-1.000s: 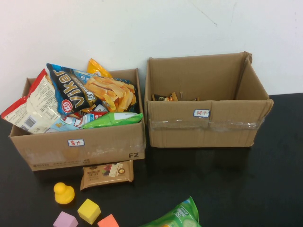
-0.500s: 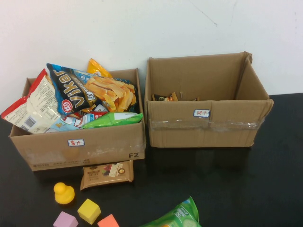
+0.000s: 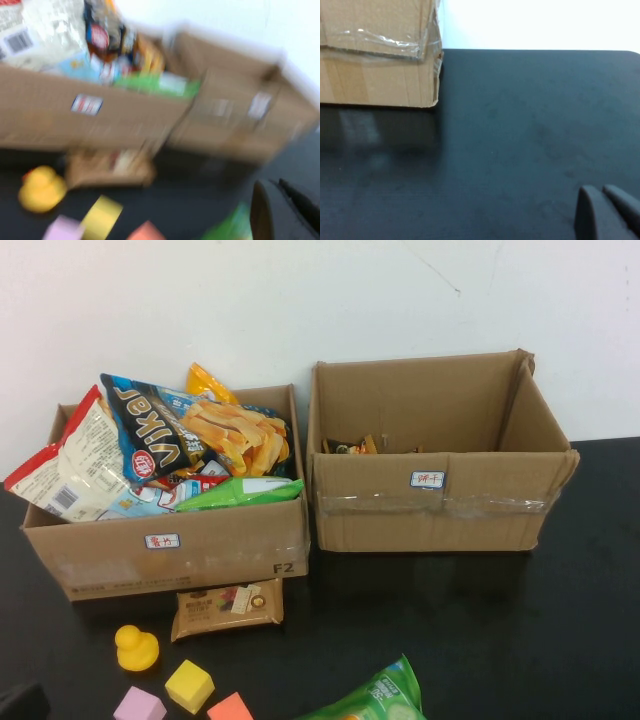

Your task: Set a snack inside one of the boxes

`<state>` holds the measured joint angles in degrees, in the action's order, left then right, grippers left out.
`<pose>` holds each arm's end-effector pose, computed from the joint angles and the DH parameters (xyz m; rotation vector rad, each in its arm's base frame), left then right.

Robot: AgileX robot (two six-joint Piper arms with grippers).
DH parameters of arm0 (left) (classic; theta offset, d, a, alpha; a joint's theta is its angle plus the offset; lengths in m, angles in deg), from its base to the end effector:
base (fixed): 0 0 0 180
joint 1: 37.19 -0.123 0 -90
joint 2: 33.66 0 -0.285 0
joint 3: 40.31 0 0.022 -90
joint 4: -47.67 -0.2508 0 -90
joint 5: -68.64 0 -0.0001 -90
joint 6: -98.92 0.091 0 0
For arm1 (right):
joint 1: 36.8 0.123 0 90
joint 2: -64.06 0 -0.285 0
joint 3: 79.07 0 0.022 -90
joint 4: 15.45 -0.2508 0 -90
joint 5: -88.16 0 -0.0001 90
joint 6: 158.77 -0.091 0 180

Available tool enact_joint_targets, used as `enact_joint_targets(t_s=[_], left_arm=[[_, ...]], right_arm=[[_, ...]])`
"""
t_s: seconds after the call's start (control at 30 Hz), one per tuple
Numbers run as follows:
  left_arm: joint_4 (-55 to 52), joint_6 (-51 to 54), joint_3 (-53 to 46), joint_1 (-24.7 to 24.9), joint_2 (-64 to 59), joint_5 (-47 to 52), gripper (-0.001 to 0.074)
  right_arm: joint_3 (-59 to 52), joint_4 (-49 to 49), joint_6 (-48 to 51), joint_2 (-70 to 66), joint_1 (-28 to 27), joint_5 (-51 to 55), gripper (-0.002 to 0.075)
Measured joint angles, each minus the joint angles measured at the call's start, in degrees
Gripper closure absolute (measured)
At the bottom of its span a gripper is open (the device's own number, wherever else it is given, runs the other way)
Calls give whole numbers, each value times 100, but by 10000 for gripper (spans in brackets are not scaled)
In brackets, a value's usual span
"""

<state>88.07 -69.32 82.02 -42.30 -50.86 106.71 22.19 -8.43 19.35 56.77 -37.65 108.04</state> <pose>0.0474 -0.0323 0.2713 -0.1495 1.8551 -0.5845 0.0534 -0.0046 0.1737 -0.0334 1.8469 -0.1063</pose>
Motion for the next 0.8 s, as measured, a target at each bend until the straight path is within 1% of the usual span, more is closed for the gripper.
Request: enact_joint_targets(t_s=[0.1, 0.2, 0.27, 0.33, 0.4, 0.43, 0.5, 0.6, 0.63, 0.67, 0.73, 0.8], left_arm=[[-736, 399, 893, 11, -1016, 1090, 738], [-826, 1425, 1553, 128, -2054, 1824, 738], [-686, 2081, 1897, 367, -2675, 2033, 738], [-646, 2568, 2136, 799, -3357, 2110, 738], [-787, 2844, 2337, 1383, -4007, 2118, 737], [-913, 2871, 2403, 1648, -4259, 2093, 737], [-1355, 2782, 2523, 2353, -4866, 1953, 737], [-2073, 2373, 2621, 3294, -5640, 1607, 720], [-2292, 2245, 2649, 3583, -5896, 1489, 696], [-2472, 2104, 2679, 3838, -6145, 1362, 657], [-2649, 1905, 2746, 4196, -6575, 1119, 545], [-2702, 1742, 2817, 4469, -7023, 852, 363]], right_arm=[[0, 0, 0, 0, 0, 0, 727], [0, 0, 0, 0, 0, 0, 727], [0, 0, 0, 0, 0, 0, 727], [0, 0, 0, 0, 0, 0, 727], [0, 0, 0, 0, 0, 0, 727], [0, 0, 0, 0, 0, 0, 727], [0, 0, 0, 0, 0, 0, 727], [0, 0, 0, 0, 0, 0, 727], [0, 0, 0, 0, 0, 0, 727], [0, 0, 0, 0, 0, 0, 727], [0, 0, 0, 0, 0, 0, 727], [0, 0, 0, 0, 0, 0, 727]])
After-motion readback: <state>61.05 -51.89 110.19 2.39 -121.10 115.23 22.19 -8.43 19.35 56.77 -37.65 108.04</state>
